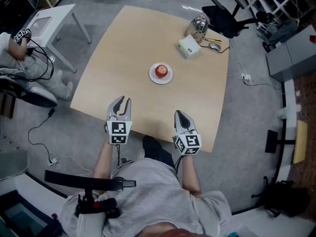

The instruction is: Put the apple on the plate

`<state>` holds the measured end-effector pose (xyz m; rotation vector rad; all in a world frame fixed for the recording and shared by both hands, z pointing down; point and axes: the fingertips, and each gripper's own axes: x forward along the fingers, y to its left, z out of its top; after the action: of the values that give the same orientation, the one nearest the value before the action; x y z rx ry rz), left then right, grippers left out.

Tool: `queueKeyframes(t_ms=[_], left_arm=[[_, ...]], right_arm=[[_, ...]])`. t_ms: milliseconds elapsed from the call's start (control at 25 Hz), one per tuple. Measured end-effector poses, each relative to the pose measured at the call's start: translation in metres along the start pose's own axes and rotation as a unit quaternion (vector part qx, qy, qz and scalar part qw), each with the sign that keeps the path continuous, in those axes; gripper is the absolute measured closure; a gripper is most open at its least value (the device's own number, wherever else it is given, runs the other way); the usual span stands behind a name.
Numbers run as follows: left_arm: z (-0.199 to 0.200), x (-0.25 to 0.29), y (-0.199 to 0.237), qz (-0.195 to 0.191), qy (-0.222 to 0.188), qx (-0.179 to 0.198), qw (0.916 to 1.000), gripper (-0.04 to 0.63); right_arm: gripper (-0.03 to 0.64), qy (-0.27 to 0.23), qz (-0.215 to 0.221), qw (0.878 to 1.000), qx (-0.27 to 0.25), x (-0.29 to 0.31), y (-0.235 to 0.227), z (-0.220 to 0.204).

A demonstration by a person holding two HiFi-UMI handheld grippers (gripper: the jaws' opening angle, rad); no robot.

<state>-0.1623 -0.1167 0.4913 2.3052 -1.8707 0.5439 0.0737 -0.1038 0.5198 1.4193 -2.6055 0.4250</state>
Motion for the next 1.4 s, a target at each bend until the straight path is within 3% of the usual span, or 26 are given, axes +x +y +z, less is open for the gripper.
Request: queueKeyframes(t_ms=[400,1400], left_arm=[[0.012,-0.088,-0.007,0.011,-0.014,0.001,0.9998,0.520],[-0.013,-0.143,-0.025,0.002,-0.050,0.005,0.9987,0.569]], right_arm=[[0.611,-0.009,0.003,1.000,-0.007,-0.056,0.043,0.012],[0.611,-0.029,-0.018,0.999,-0.020,-0.093,0.059,-0.009]])
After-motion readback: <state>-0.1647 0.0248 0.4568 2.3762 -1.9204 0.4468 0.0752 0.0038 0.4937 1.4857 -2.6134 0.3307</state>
